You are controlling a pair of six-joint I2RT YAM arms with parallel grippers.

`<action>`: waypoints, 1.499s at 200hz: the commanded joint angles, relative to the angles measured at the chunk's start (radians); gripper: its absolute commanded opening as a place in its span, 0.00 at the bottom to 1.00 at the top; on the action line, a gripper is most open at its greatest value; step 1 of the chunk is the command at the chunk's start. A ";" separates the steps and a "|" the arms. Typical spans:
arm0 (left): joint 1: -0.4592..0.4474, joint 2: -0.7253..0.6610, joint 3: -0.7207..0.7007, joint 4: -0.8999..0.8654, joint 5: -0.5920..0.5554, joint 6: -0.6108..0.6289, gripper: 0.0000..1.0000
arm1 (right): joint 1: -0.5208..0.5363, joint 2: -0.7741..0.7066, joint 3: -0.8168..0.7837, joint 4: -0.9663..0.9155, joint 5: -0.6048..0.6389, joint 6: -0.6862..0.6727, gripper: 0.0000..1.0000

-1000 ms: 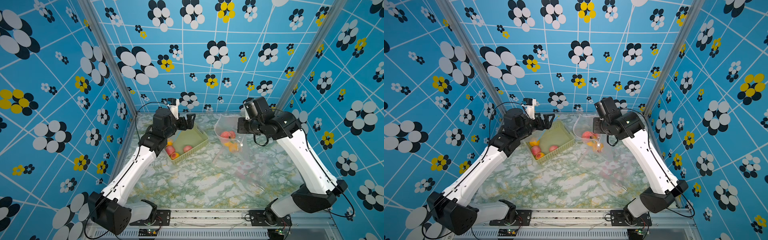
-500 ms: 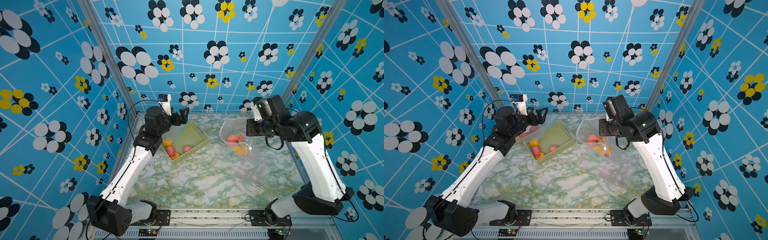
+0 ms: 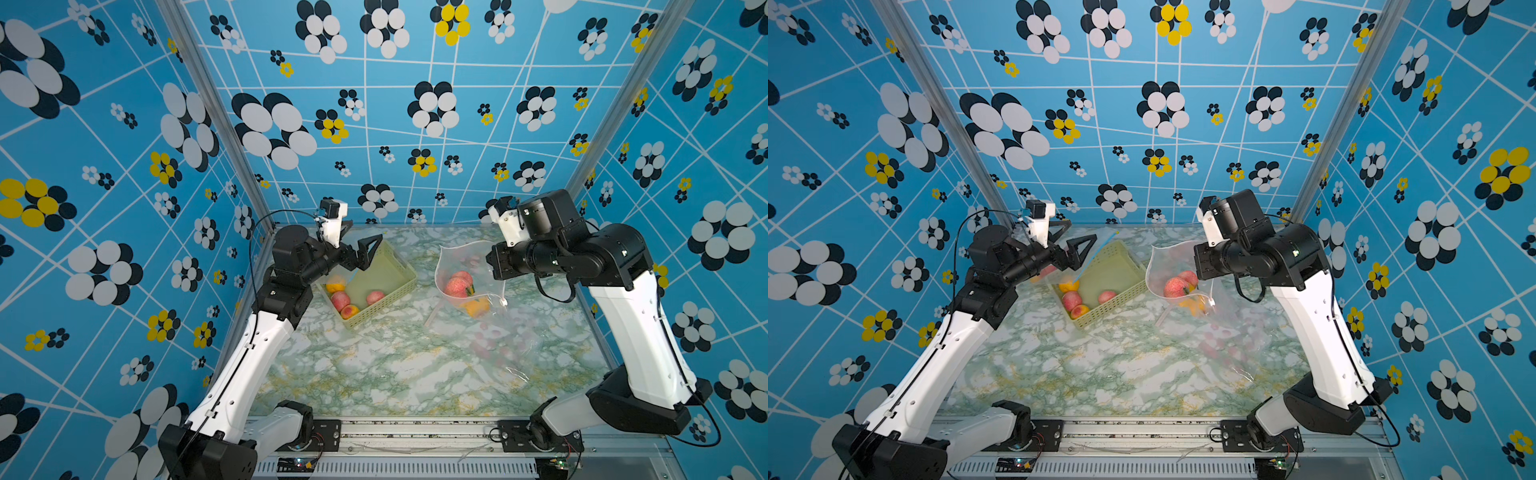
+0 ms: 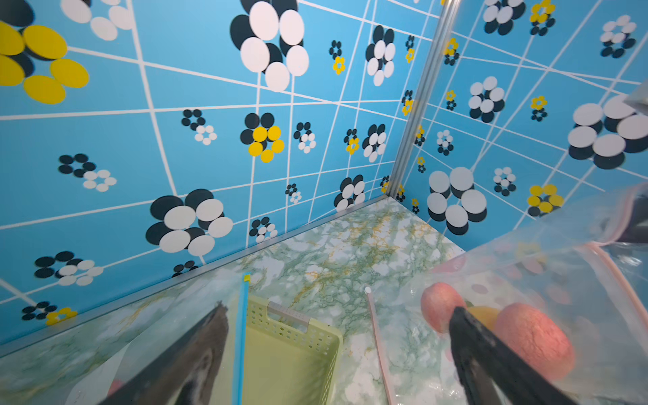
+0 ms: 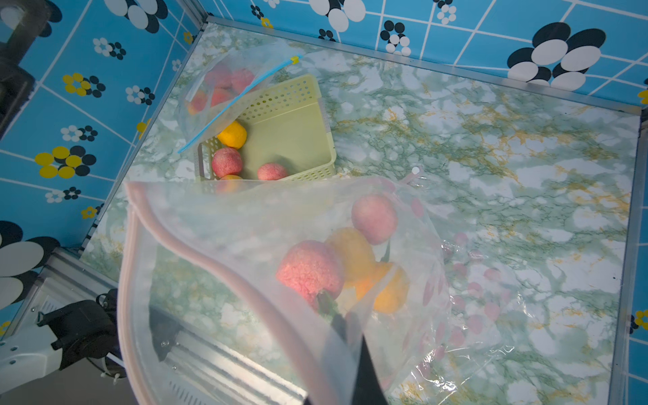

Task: Place the peach in a zip-top bag and seal the zipper
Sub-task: Adjust the zipper food storage bag at the center of the board.

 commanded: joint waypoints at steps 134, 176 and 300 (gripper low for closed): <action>-0.245 -0.103 -0.195 -0.002 0.048 0.278 0.95 | -0.116 0.114 -0.229 0.273 -0.315 0.190 0.00; -0.420 -0.140 -0.307 0.147 -0.208 0.152 0.86 | -0.150 -0.004 -0.502 0.690 -0.447 0.550 0.00; -0.728 0.226 -0.292 0.645 -0.752 0.154 0.92 | -0.167 -0.241 -0.819 1.019 -0.257 0.895 0.00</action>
